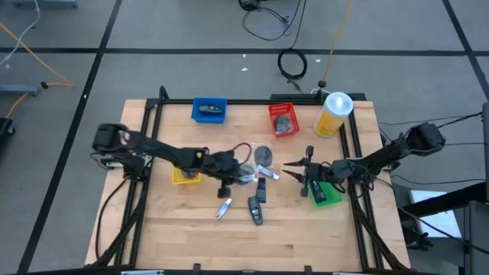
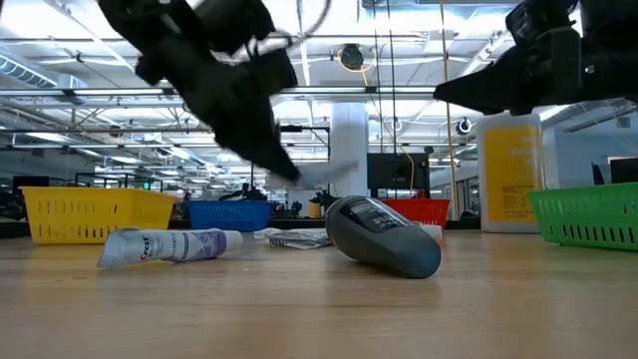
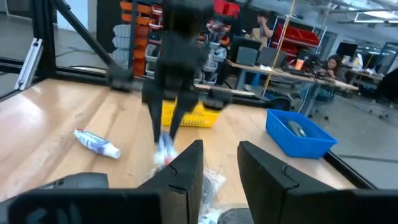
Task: Pick & Place Travel size toiletries
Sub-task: Put the white toothpaste into the red bin, then put the black hairbrush into the yellow bin
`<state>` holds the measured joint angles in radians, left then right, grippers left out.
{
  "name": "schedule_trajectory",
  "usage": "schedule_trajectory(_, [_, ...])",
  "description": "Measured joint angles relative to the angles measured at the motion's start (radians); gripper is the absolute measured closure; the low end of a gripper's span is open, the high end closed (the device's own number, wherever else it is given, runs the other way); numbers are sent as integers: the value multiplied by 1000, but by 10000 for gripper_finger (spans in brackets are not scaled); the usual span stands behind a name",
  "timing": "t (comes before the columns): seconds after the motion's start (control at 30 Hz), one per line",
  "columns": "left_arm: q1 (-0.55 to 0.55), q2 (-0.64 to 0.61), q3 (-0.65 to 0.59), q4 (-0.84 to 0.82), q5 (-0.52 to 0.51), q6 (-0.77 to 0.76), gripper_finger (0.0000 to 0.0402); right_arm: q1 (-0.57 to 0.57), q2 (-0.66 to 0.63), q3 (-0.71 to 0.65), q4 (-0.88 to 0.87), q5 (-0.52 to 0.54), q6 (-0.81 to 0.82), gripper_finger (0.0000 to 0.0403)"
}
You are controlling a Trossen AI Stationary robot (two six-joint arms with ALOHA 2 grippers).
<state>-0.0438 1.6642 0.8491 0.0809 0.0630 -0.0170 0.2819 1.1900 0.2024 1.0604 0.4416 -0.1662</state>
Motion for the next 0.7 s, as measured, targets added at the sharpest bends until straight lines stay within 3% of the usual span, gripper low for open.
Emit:
schedule_trajectory(0.17, [54, 118, 63, 6, 1, -95, 344, -7, 0, 0, -12, 0, 5, 312])
schedule_trajectory(0.27, [80, 149, 101, -24, 59, -102, 329, -7, 0, 0, -19, 0, 5, 312])
schedule_trajectory(0.47, [85, 157, 112, -48, 173, -86, 298, -24, 0, 0, -70, 4, 61, 312])
schedule_trajectory(0.7, [85, 123, 112, -64, 206, -86, 221, -144, -5, 7, -120, 3, 226, 296])
